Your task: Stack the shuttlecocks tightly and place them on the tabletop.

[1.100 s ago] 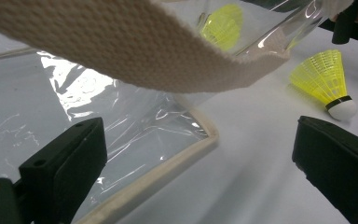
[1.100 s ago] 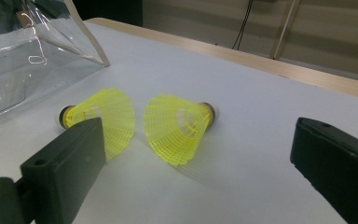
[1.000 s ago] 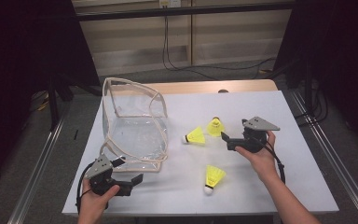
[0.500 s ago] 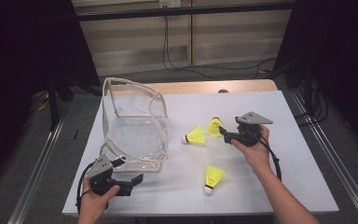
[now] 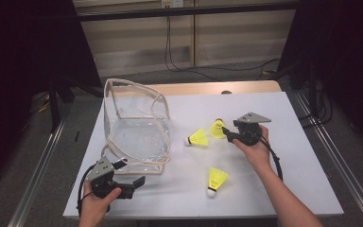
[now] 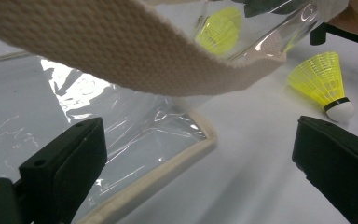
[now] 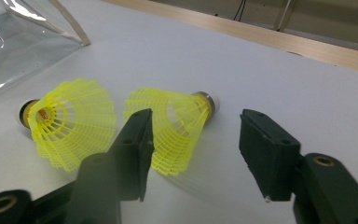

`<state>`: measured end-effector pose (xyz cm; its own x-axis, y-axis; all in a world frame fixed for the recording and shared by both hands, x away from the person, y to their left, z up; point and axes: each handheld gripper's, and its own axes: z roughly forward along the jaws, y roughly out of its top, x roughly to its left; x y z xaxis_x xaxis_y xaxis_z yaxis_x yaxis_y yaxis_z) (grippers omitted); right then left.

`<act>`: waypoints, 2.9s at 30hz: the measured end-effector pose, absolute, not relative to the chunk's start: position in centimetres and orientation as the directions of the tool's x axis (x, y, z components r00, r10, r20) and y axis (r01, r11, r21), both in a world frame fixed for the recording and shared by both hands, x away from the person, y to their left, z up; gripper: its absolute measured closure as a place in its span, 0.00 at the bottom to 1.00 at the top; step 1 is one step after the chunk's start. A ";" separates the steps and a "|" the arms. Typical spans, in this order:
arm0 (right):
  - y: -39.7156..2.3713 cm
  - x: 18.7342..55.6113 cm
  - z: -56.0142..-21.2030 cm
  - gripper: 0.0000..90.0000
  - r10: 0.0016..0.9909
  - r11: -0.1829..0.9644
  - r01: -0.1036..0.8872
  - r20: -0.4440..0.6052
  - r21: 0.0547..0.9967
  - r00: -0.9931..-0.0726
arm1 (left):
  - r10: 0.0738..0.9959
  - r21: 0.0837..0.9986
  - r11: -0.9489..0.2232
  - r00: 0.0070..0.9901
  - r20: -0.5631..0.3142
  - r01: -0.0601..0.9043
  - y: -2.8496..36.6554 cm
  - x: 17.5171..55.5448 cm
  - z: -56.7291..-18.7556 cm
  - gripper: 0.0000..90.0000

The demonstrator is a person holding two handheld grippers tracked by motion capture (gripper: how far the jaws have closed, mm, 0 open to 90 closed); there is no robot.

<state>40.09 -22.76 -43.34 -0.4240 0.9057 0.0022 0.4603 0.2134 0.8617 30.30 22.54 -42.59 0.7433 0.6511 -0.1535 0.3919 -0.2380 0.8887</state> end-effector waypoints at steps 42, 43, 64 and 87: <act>-22.0 41.7 -43.8 0.99 0.891 0.290 0.478 -0.051 0.829 -0.452 | 0.645 0.885 -0.245 0.748 -0.157 0.397 22.5 30.3 -42.7 0.03; -22.1 41.7 -43.7 0.99 0.890 0.289 0.480 -0.048 0.829 -0.453 | 0.647 0.885 -0.245 0.747 -0.156 0.396 22.6 30.3 -42.7 0.04; -23.7 37.9 -42.1 1.00 0.839 0.301 0.407 -0.037 0.862 -0.543 | 0.646 0.888 -0.239 0.747 -0.156 0.392 22.2 30.1 -42.6 0.03; -24.3 36.5 -43.5 0.98 0.819 0.334 0.421 -0.038 0.843 -0.573 | 0.646 0.883 -0.252 0.748 -0.151 0.396 22.2 30.1 -42.7 0.03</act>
